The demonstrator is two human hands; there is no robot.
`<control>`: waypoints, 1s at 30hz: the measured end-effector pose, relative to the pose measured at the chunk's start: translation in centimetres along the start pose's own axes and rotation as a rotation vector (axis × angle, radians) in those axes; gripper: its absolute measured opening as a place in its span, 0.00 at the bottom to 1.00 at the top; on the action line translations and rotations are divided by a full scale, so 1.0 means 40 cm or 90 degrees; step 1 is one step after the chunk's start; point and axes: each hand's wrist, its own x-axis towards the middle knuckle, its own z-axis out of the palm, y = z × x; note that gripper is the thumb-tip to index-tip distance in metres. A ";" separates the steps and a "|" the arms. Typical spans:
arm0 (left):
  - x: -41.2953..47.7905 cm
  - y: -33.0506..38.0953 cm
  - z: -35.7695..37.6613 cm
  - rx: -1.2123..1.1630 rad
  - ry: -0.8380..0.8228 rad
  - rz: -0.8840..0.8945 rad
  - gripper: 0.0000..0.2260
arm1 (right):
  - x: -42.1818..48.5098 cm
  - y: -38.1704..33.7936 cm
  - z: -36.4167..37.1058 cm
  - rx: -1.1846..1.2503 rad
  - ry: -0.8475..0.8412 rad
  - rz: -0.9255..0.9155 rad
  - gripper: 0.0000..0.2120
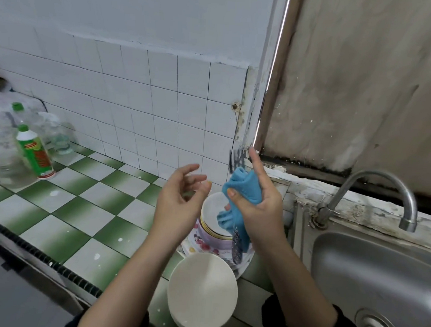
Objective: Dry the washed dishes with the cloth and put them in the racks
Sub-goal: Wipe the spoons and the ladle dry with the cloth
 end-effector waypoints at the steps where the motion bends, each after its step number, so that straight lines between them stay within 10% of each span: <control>1: 0.014 0.019 -0.005 -0.024 -0.035 -0.021 0.14 | -0.002 -0.006 -0.001 -0.013 -0.052 -0.004 0.40; 5: 0.030 0.066 0.006 -0.117 -0.119 -0.089 0.18 | -0.024 -0.019 0.018 -0.034 -0.163 -0.003 0.46; 11: 0.036 0.086 -0.006 -0.249 0.029 -0.065 0.28 | -0.060 -0.030 -0.014 -0.119 -0.211 0.020 0.49; 30: 0.048 0.105 -0.020 -0.360 0.104 -0.025 0.26 | -0.044 -0.036 -0.076 -0.068 -0.182 0.093 0.48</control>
